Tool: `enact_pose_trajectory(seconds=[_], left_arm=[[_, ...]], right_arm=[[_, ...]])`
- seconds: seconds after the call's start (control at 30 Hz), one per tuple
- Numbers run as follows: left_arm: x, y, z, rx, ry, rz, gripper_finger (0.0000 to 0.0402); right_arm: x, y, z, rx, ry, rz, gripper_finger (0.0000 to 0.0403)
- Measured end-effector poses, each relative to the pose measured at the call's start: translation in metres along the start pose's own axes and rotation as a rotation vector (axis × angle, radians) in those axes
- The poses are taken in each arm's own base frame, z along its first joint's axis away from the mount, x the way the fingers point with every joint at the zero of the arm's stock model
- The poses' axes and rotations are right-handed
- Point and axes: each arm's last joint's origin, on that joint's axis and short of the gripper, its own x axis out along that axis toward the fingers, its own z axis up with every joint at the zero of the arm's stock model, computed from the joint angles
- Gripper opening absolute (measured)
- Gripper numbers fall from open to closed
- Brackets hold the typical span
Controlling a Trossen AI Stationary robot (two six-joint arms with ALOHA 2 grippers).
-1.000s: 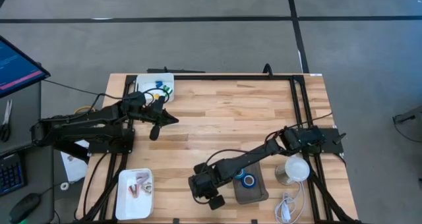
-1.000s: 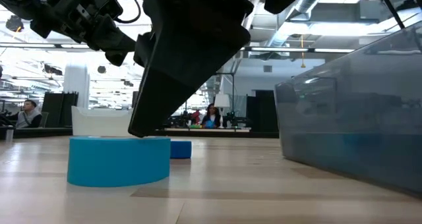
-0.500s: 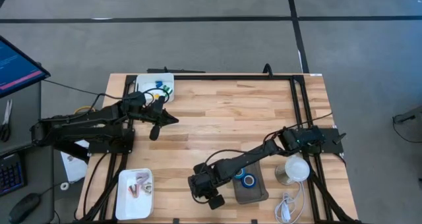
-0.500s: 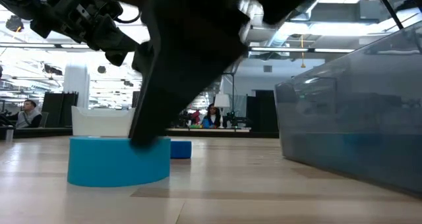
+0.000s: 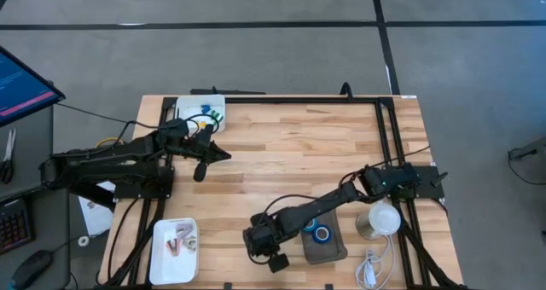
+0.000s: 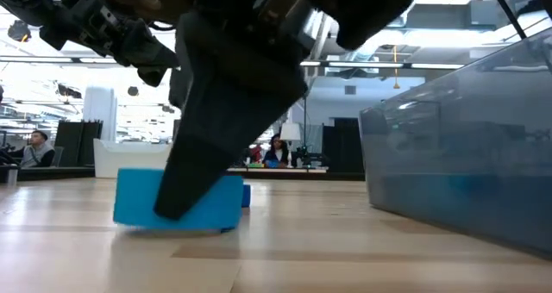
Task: Pick and place Stapler, Stapler remover, tape
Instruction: Put the light blue tape into the black bin
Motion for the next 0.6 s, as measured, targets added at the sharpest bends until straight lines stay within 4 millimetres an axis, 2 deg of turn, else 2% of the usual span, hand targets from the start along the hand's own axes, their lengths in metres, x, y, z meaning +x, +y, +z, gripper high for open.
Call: enact_pose_trajectory(seconds=[0.1,0.27,0.47,0.6], left_arm=[[0.000,0.000,0.000,0.000,0.000,0.000,0.0003],[0.000,0.000,0.000,0.000,0.000,0.000,0.0003],[0.000,0.000,0.000,-0.001,0.001,0.000,0.0003],[0.000,0.000,0.000,0.000,0.001,0.000,0.0003]], right_arm=[[-0.020,0.001,0.005,0.019,-0.028,-0.070,0.0028],[-0.072,0.009,0.008,0.078,-0.022,-0.183,0.0029],[-0.135,0.037,-0.001,0.176,-0.006,-0.284,0.0029],[-0.158,0.059,-0.015,0.289,0.044,-0.332,0.0029]])
